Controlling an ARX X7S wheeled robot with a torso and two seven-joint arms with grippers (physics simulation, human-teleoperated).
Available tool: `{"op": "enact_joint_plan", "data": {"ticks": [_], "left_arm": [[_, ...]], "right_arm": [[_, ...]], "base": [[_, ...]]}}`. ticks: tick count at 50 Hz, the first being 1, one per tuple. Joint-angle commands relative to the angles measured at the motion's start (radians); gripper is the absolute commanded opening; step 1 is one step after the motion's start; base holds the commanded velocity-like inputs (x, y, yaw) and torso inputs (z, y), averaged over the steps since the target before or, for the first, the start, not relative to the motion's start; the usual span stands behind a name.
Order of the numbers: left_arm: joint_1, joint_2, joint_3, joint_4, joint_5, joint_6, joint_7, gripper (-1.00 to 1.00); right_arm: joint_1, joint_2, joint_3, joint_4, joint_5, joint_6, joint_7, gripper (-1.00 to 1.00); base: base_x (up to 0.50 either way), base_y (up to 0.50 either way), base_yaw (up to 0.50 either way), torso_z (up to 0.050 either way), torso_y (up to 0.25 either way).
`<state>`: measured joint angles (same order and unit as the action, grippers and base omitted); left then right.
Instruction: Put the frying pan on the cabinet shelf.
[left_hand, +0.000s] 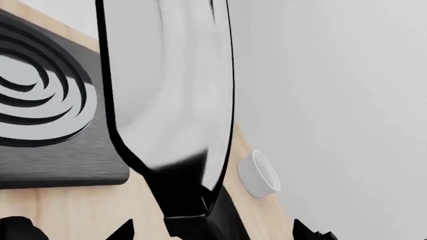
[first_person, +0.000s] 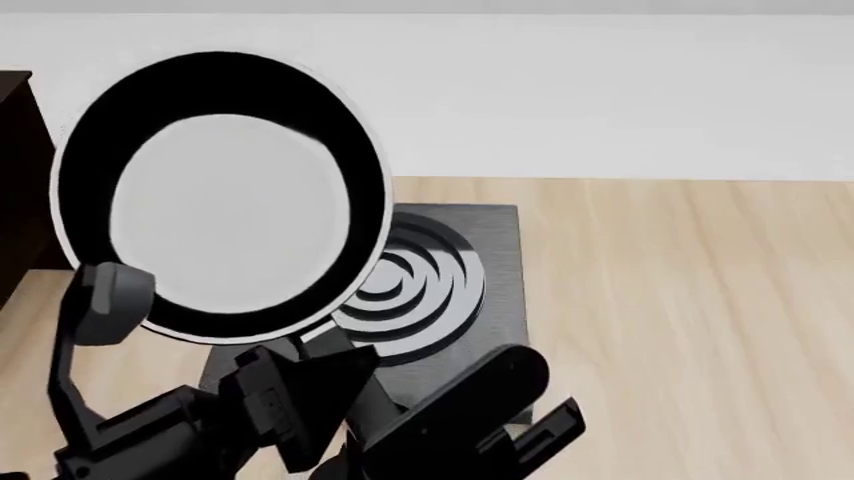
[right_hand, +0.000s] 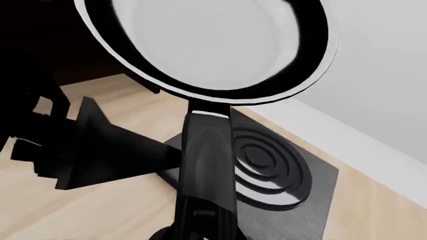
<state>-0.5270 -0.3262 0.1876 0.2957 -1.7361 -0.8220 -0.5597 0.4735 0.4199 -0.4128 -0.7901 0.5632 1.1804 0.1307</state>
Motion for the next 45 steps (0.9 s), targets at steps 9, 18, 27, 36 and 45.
{"op": "enact_joint_plan", "data": {"ticks": [9,18,27,36,45], "left_arm": [[0.002,0.016,0.017,-0.057,0.038,0.021,0.042,1.0],[-0.006,0.023,0.007,-0.068,0.027,0.041,0.032,-1.0],[0.008,0.025,0.002,-0.054,0.024,0.055,0.028,-1.0],[0.017,0.029,-0.009,-0.044,0.008,0.073,0.018,-1.0],[0.004,0.034,-0.022,-0.055,0.02,0.099,0.019,-1.0]], "right_arm": [[-0.014,0.005,0.025,-0.015,-0.051,-0.043,0.052,-1.0],[-0.013,0.001,0.02,-0.014,-0.048,-0.043,0.058,-1.0],[-0.012,-0.004,0.011,-0.013,-0.048,-0.047,0.063,-1.0],[-0.022,0.0,-0.004,-0.003,-0.055,-0.075,0.06,-1.0],[-0.024,0.004,-0.027,-0.01,-0.053,-0.064,0.064,1.0]], "base": [[0.0,0.0,0.0,0.001,0.002],[0.0,0.0,0.0,0.0,0.001],[0.0,0.0,0.0,0.001,0.002],[0.0,0.0,0.0,0.0,0.001],[0.0,0.0,0.0,0.001,0.001]]}}
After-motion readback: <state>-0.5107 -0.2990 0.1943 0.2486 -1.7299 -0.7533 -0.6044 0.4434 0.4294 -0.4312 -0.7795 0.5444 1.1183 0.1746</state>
